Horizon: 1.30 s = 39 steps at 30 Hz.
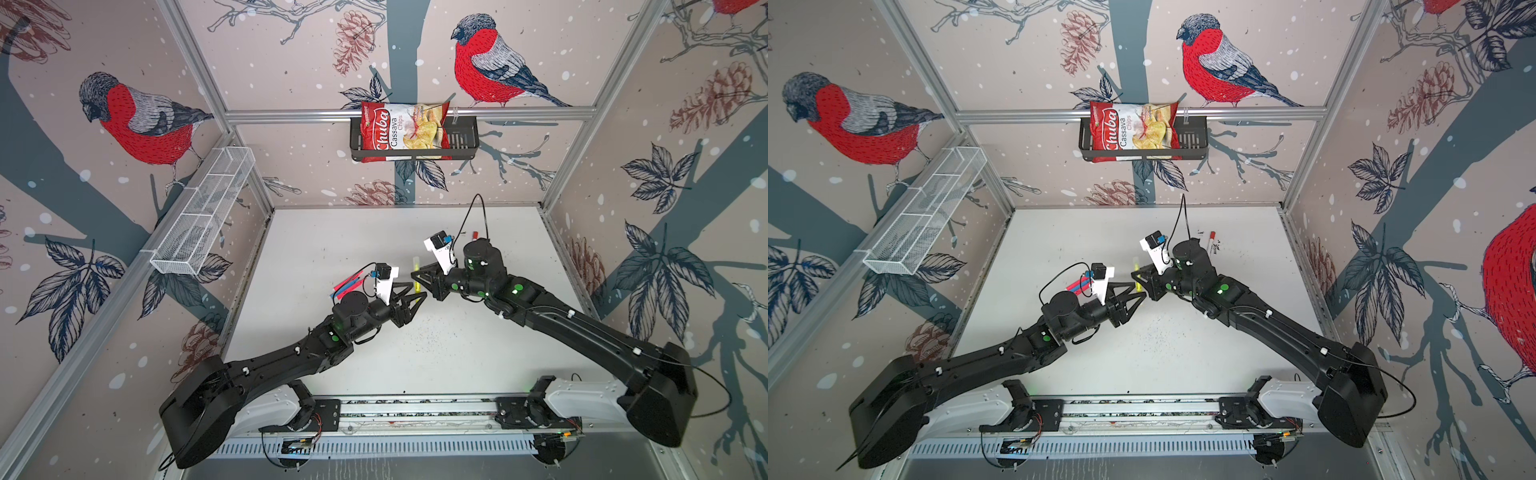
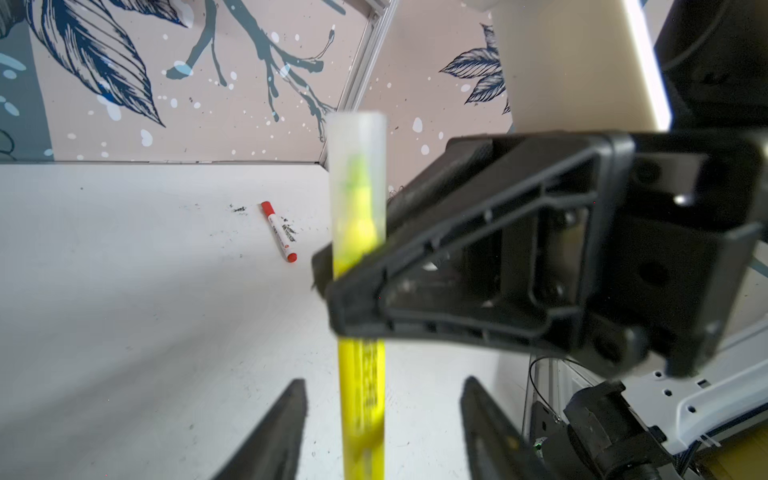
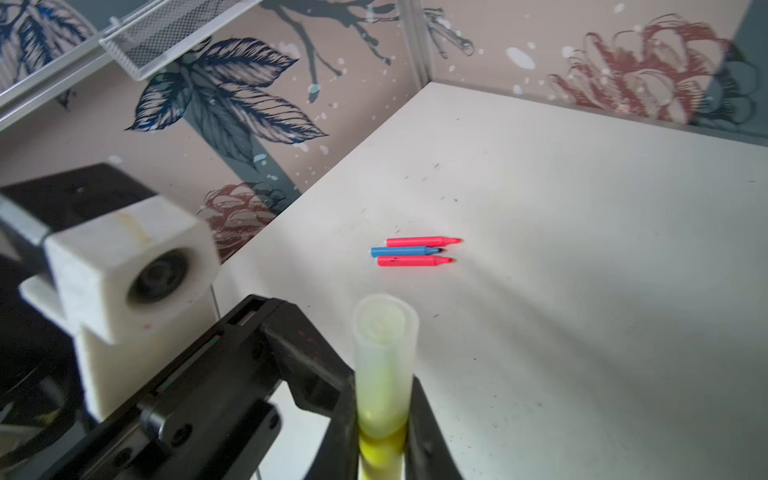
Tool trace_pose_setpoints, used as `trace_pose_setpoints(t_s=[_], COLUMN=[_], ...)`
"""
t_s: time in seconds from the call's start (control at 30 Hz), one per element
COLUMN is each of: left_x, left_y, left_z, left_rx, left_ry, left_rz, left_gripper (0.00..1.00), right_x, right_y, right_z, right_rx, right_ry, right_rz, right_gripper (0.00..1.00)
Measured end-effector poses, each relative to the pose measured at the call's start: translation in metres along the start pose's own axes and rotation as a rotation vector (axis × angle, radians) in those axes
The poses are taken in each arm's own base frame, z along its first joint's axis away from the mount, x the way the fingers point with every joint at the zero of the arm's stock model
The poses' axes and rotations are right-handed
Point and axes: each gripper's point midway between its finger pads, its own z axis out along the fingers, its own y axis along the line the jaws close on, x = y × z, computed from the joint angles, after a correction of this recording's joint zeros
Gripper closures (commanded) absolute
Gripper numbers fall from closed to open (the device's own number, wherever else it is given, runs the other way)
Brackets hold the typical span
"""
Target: Insert the pens into the pen caps
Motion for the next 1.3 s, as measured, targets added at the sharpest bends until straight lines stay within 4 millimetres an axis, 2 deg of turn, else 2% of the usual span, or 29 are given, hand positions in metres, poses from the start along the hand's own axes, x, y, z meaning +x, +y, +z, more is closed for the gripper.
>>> trace_pose_setpoints(t_s=[0.2, 0.3, 0.47, 0.57, 0.7, 0.83, 0.9, 1.03, 1.3], left_x=[0.008, 0.011, 0.015, 0.018, 0.017, 0.012, 0.011, 0.012, 0.009], left_y=[0.011, 0.017, 0.022, 0.027, 0.027, 0.027, 0.027, 0.027, 0.028], left_z=[-0.003, -0.006, -0.014, -0.021, -0.028, -0.033, -0.036, -0.041, -0.045], left_rx=[-0.056, -0.086, -0.120, -0.146, -0.154, -0.165, -0.165, -0.169, -0.177], left_ry=[0.023, 0.026, 0.034, 0.032, 0.024, 0.006, 0.001, -0.006, -0.022], left_rz=[0.000, -0.001, -0.003, -0.004, -0.003, -0.001, -0.001, -0.003, -0.006], left_gripper=[0.31, 0.31, 0.31, 0.31, 0.31, 0.32, 0.32, 0.32, 0.32], right_x=[0.000, 0.000, 0.002, 0.012, 0.024, 0.027, 0.030, 0.036, 0.057], right_y=[-0.052, -0.096, -0.187, -0.235, -0.287, -0.333, -0.348, -0.365, -0.377], right_z=[0.004, 0.004, 0.007, 0.013, 0.024, 0.024, 0.025, 0.040, 0.041], right_rx=[0.121, 0.212, 0.364, 0.426, 0.495, 0.561, 0.593, 0.612, 0.660], right_ry=[0.002, 0.004, 0.043, 0.092, 0.160, 0.184, 0.200, 0.246, 0.319], right_rz=[0.079, 0.137, 0.281, 0.358, 0.441, 0.498, 0.513, 0.531, 0.561], right_gripper=[0.94, 0.94, 0.96, 0.97, 0.97, 0.95, 0.95, 0.95, 0.93])
